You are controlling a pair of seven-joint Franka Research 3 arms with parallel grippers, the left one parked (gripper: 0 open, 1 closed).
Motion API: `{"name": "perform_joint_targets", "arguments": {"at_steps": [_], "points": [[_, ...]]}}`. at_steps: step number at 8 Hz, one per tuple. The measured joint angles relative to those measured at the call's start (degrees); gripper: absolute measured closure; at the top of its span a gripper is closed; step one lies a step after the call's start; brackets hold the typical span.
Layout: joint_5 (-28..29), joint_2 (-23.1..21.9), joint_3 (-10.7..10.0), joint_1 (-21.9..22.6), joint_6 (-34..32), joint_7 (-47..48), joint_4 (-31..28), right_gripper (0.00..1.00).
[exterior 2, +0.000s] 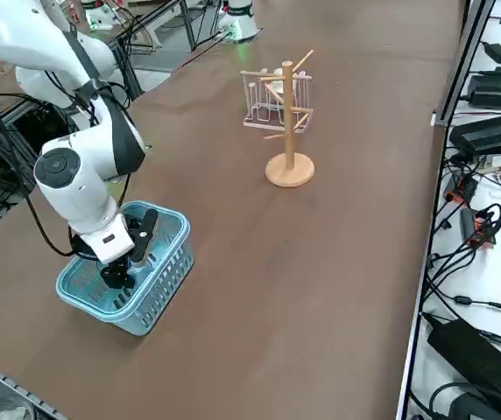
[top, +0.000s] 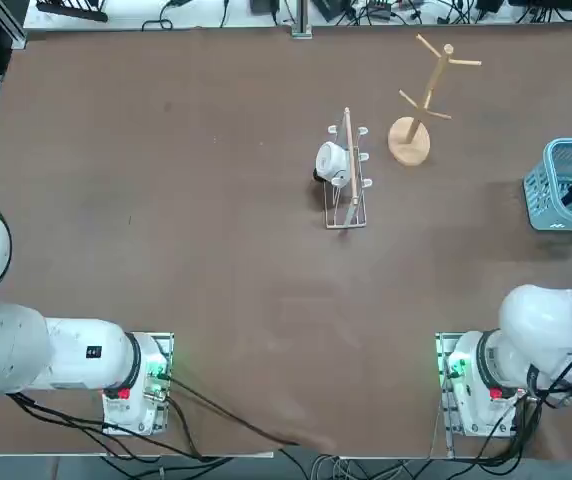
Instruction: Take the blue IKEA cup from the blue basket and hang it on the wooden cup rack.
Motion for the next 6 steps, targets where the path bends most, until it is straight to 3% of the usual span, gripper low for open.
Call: {"name": "perform_joint_targets", "arguments": {"at_steps": [3,4,6], "points": [[0.0,0.0,0.0,0.0,-0.7,-0.1,0.0,0.04],[0.0,-0.1,0.1,0.0,-1.1,-0.1,0.1,0.13],[0.0,-0.6,0.2,0.0,-2.2,-0.2,0.1,0.14]]}}
